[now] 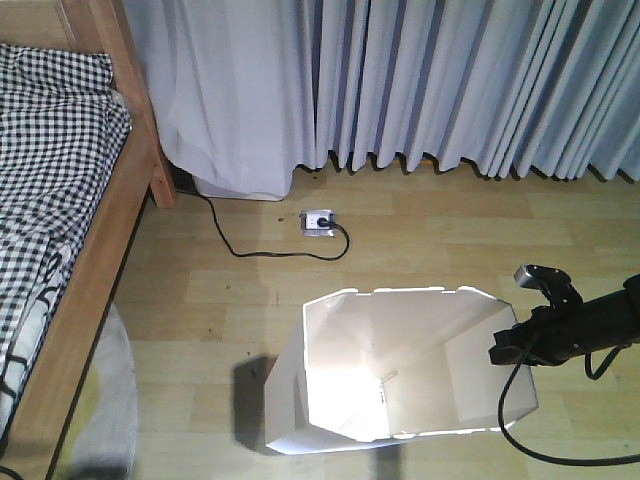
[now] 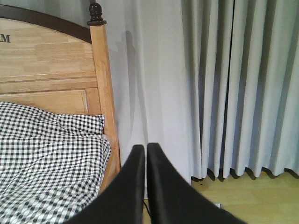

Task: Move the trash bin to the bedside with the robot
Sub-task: 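Approach the bed's foot end with the bin held in the right gripper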

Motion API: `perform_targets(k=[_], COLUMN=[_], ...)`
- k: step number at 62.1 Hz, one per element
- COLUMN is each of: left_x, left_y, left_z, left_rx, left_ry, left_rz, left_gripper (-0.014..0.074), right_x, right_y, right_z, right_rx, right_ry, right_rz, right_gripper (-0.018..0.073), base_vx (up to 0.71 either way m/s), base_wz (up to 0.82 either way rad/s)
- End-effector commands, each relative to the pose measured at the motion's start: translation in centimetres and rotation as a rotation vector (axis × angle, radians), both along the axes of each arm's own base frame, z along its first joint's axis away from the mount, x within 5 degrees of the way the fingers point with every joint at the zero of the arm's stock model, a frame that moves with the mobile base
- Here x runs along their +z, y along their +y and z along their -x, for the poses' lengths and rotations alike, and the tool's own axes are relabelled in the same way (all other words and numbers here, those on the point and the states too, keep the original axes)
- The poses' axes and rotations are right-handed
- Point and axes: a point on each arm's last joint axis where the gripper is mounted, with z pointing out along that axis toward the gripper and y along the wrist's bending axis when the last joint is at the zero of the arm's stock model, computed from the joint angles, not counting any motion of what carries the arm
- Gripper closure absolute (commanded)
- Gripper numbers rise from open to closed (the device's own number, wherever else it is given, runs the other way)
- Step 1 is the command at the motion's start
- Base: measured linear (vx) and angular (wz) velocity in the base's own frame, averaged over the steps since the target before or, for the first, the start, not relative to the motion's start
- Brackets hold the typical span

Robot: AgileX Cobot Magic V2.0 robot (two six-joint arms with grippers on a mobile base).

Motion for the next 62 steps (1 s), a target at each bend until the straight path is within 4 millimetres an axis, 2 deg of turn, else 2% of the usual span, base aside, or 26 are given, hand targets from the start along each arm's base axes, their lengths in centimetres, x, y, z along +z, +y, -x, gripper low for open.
perform_targets(k=[1, 62], left_x=[0.31, 0.31], left_y=[-0.05, -0.05], left_z=[0.01, 0.01], left_rx=[-0.009, -0.009], left_ry=[-0.068, -0.068], left_rz=[0.023, 0.023], left_gripper=[0.0603, 0.0603], right_x=[3.42, 3.42], right_y=[1.23, 1.23], right_z=[-1.01, -1.01], right_rx=[0.002, 0.002], right_ry=[-0.074, -0.074], right_rz=[-0.213, -0.213], right_gripper=[0.0564, 0.0564], base_vx=[0.16, 0.14], base_wz=[-0.01, -0.02])
